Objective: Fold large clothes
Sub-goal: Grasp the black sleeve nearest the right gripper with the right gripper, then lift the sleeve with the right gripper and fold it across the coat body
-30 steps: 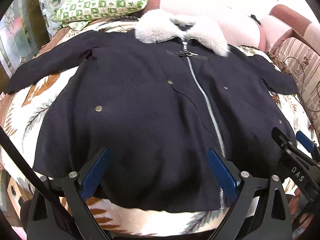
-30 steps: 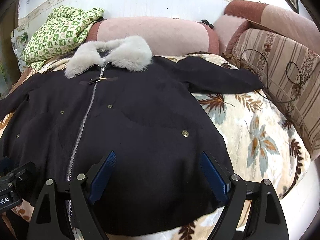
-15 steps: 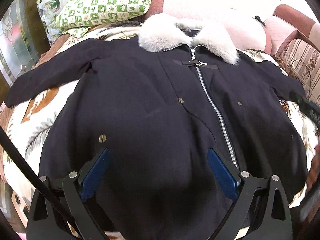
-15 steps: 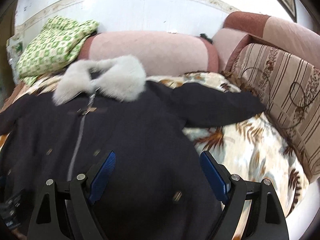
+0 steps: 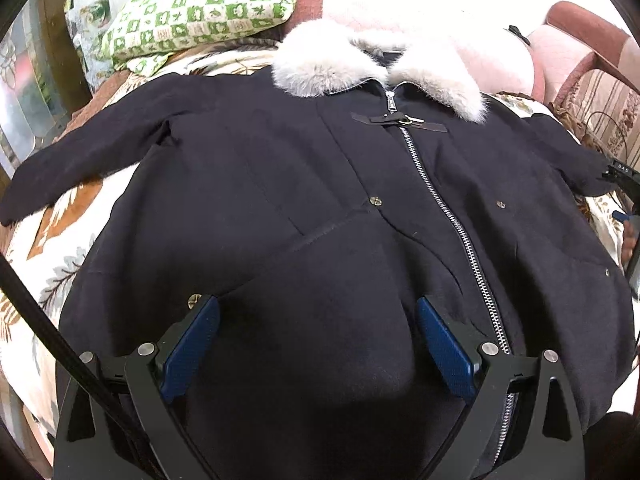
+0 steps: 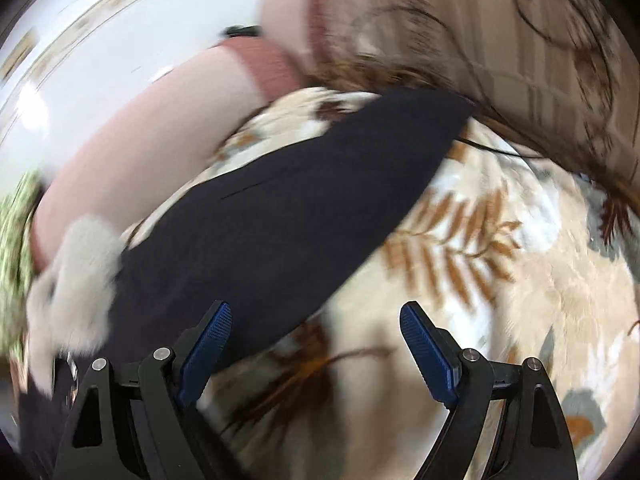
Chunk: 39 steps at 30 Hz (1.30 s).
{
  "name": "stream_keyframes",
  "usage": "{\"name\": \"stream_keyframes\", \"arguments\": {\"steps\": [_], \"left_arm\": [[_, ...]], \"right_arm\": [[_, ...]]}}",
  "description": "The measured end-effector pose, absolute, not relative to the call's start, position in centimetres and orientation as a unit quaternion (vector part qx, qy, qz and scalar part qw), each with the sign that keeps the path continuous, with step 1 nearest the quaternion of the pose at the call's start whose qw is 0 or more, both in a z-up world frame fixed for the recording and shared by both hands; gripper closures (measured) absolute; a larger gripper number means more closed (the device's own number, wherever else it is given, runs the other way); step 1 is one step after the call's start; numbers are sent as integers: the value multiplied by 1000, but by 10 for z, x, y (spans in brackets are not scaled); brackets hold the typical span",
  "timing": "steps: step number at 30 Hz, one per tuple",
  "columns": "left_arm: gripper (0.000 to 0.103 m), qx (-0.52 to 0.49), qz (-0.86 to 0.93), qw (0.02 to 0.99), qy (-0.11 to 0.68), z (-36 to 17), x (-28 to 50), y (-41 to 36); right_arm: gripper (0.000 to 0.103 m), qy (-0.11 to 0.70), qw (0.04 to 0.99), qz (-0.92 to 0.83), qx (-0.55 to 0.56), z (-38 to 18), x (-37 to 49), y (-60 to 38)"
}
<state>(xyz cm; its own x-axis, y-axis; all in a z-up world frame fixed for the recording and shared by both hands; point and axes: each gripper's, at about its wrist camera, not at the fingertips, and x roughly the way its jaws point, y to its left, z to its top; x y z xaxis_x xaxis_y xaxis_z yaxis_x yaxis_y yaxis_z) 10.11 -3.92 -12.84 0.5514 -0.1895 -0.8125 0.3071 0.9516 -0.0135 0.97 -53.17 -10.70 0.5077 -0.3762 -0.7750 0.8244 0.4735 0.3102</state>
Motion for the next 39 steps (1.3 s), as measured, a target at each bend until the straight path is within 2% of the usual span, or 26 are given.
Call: {"name": "stream_keyframes", "arguments": {"steps": [6,11,15,18,20,21,23,25,31,36,39], "left_arm": [[6,77,-135,884,441,-136,102,-42],[4,92,-129,890,427,-141,100,-47],[0,110,-123,893,419,-149,100,-53],[0,112,-122,893,418,-150,99,-54],[0,105,-126,891,424,-151,101,-52],[0,100,-128,889,428,-152,102,-50],[0,99,-130,889,429,-152,104,-50],[0,99,-132,888,428,-151,104,-50],[0,73,-153,889,426,-142,101,-42],[0,17,-177,889,421,-129,100,-30],[0,17,-168,896,410,-122,98,-27]], "right_arm": [[14,249,760,-362,480,-139,-6,-599],[14,213,769,-342,496,-142,5,-629],[18,217,779,-352,471,-146,18,-632],[32,223,787,-344,462,-148,25,-634],[55,216,787,-338,468,-148,22,-638],[61,213,787,-334,472,-148,21,-640],[83,202,792,-334,470,-141,18,-639],[89,201,806,-341,440,-124,18,-630],[94,186,861,-332,338,-56,33,-586],[95,183,910,-263,262,-6,54,-524],[95,187,935,-206,219,15,65,-479]]}}
